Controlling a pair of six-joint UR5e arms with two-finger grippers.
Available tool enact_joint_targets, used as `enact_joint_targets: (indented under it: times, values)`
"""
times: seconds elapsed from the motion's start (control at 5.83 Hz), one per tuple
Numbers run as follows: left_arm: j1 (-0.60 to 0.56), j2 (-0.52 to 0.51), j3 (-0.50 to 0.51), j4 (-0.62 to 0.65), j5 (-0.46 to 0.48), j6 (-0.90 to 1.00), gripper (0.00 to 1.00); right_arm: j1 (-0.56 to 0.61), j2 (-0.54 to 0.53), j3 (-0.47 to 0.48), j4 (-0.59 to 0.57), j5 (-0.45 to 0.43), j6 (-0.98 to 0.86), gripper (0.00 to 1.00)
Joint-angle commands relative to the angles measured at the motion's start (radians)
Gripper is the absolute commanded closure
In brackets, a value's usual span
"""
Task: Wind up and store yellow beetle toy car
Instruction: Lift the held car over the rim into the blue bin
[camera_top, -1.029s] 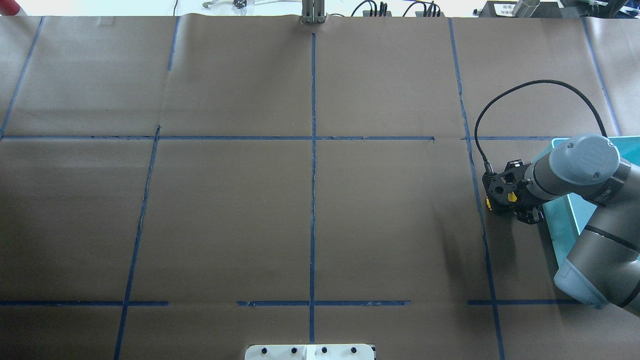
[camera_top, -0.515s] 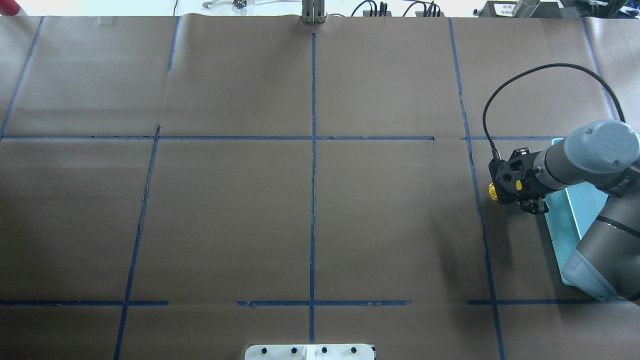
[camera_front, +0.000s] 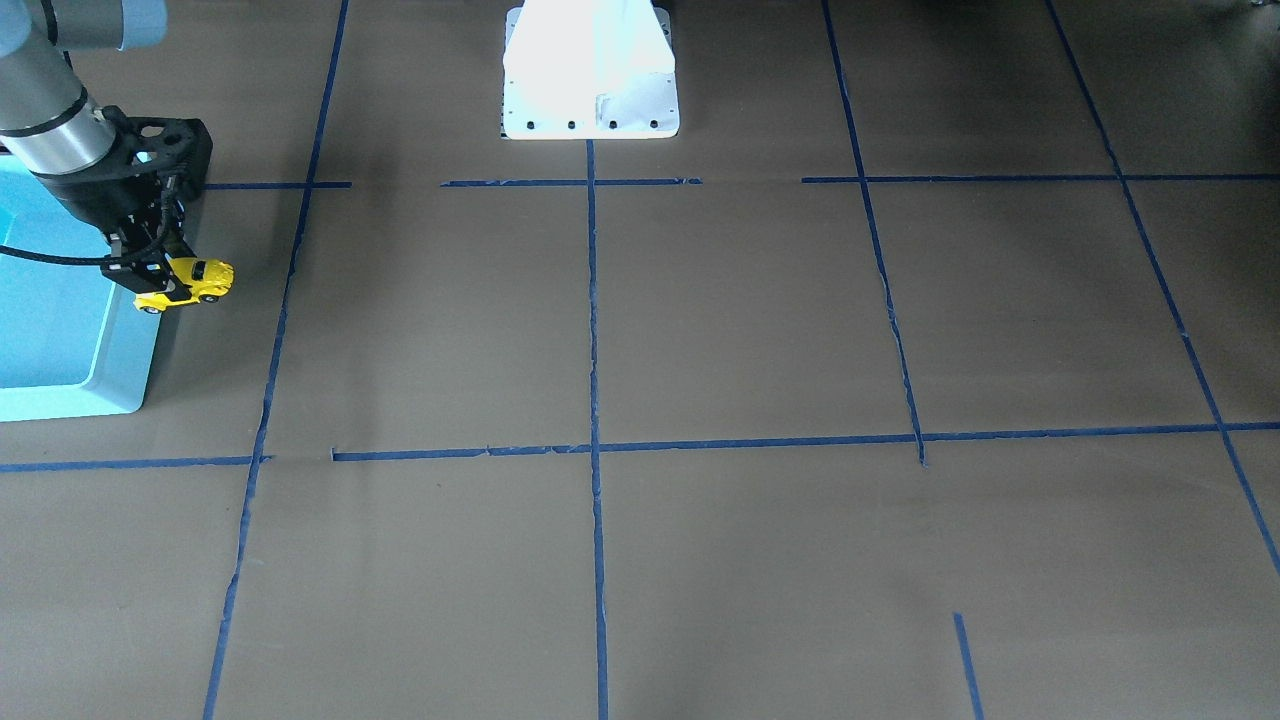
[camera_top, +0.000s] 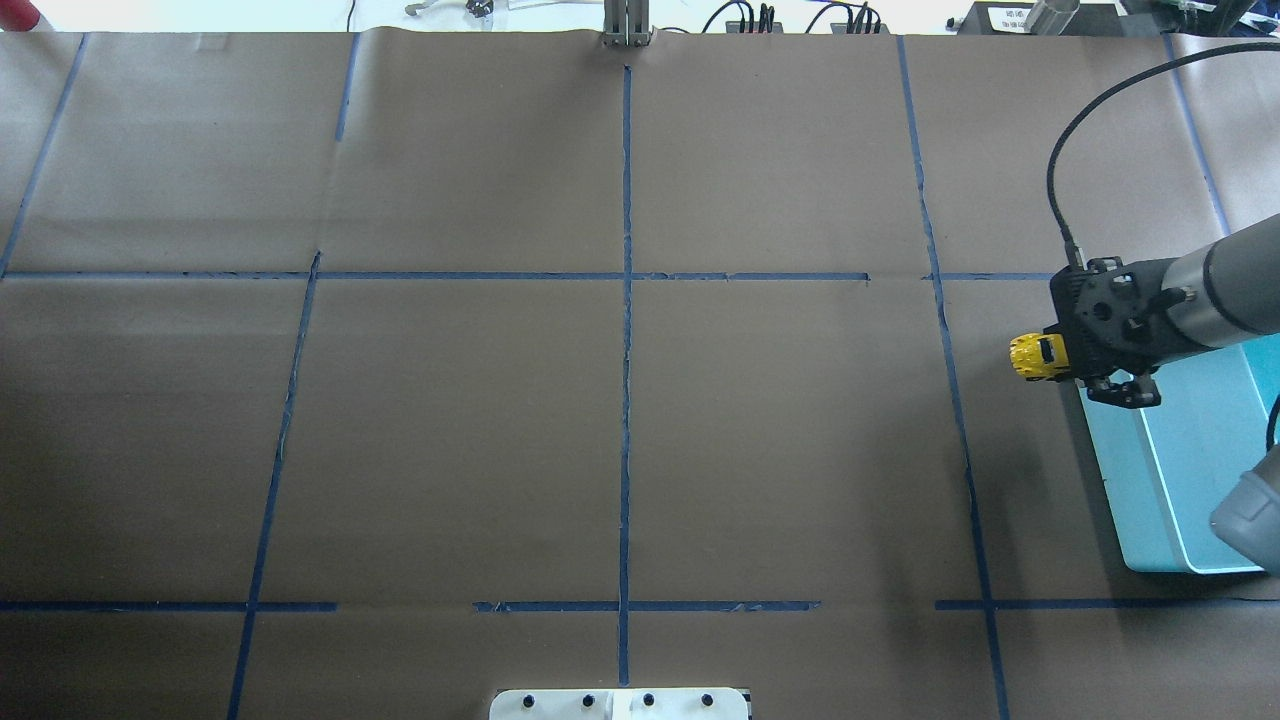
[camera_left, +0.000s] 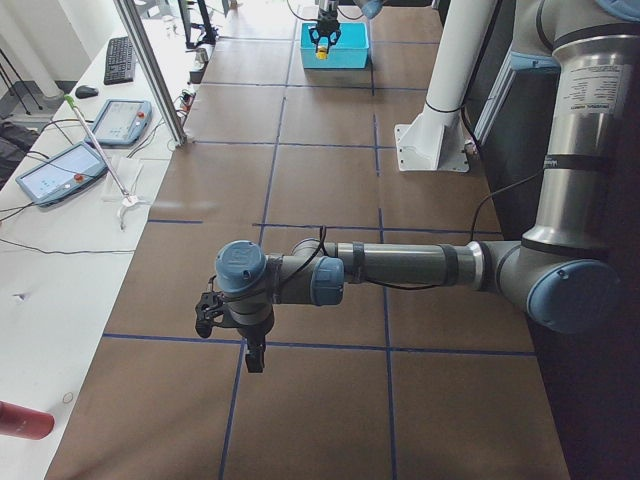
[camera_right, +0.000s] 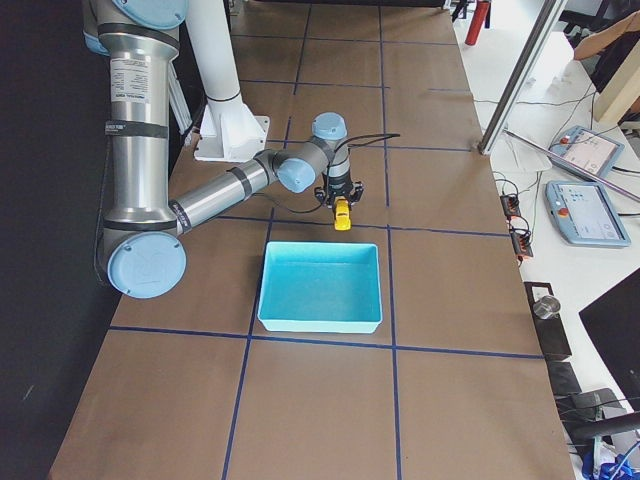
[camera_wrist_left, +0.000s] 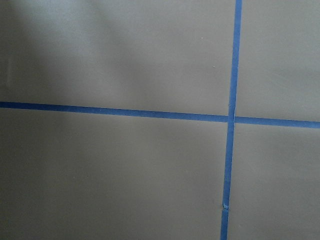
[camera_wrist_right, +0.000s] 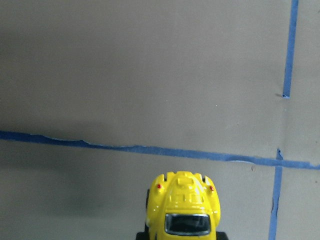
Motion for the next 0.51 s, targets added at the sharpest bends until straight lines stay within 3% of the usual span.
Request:
enact_joint_targets:
  times: [0.0, 0.34]
  values:
    - [0.0, -0.002, 0.001, 0.0, -0.001, 0.0, 0.0, 0.102, -0.103, 0.026, 0.004, 0.084, -0.093, 1.0]
    - [0.0, -0.002, 0.002, 0.0, -0.001, 0.0, 0.0, 0.143, -0.239, 0.011, 0.01, 0.054, -0.161, 1.0]
